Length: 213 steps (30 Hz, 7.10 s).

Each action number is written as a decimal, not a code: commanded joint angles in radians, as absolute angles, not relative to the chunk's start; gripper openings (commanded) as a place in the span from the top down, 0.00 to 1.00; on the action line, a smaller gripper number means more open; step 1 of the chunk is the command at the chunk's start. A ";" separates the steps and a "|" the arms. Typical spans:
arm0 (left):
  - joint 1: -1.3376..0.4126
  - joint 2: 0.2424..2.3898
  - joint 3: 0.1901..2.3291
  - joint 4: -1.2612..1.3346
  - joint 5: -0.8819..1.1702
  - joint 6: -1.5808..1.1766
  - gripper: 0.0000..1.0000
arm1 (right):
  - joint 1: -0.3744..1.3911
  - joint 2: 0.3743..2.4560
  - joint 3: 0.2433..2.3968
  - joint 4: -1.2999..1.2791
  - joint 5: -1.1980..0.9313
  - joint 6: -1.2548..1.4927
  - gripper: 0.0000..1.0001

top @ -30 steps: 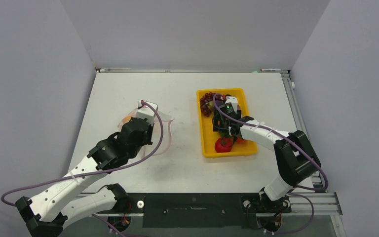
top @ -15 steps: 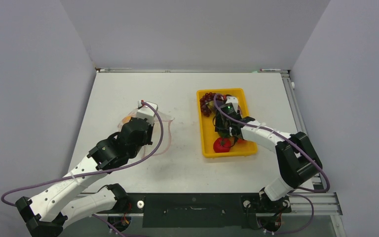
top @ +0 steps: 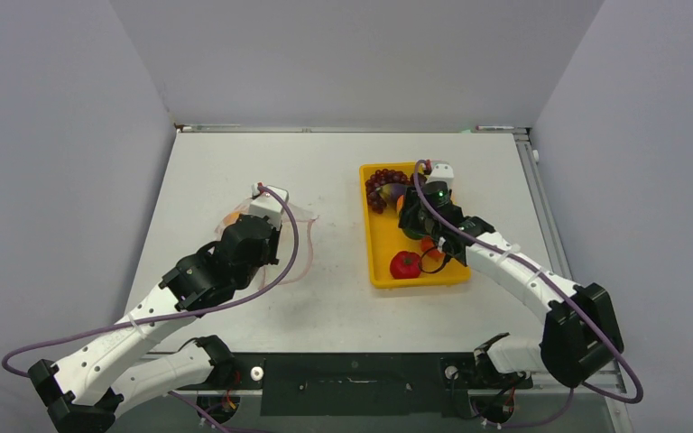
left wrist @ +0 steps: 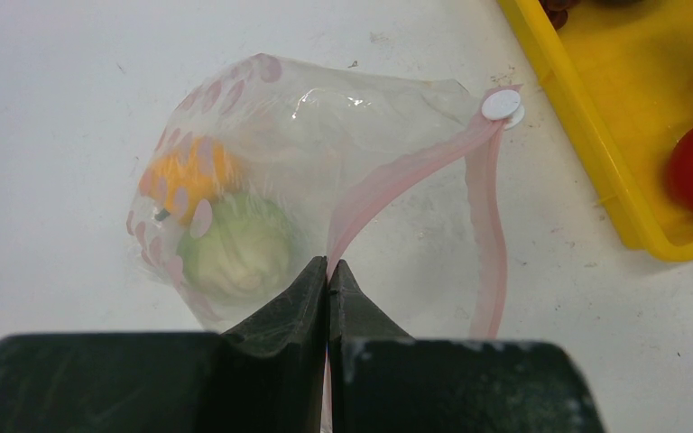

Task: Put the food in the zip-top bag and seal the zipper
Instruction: Pick up the fake fruit from the bin, then place the fake fruit in the zipper food storage bag, then adjust the zipper food storage bag at the center of the board.

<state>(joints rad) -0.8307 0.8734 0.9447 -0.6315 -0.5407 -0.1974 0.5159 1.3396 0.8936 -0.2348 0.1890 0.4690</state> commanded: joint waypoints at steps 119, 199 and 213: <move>-0.837 0.868 0.959 -0.590 -0.529 -0.190 1.00 | 1.129 1.301 0.950 -0.032 0.291 0.732 0.23; -0.838 0.781 1.299 -0.823 -0.341 -0.262 1.00 | 1.127 1.226 1.259 -0.158 0.282 0.611 0.95; -0.800 0.856 1.238 -0.737 -0.260 -0.356 1.00 | 1.106 1.347 1.335 -0.235 0.365 0.525 0.95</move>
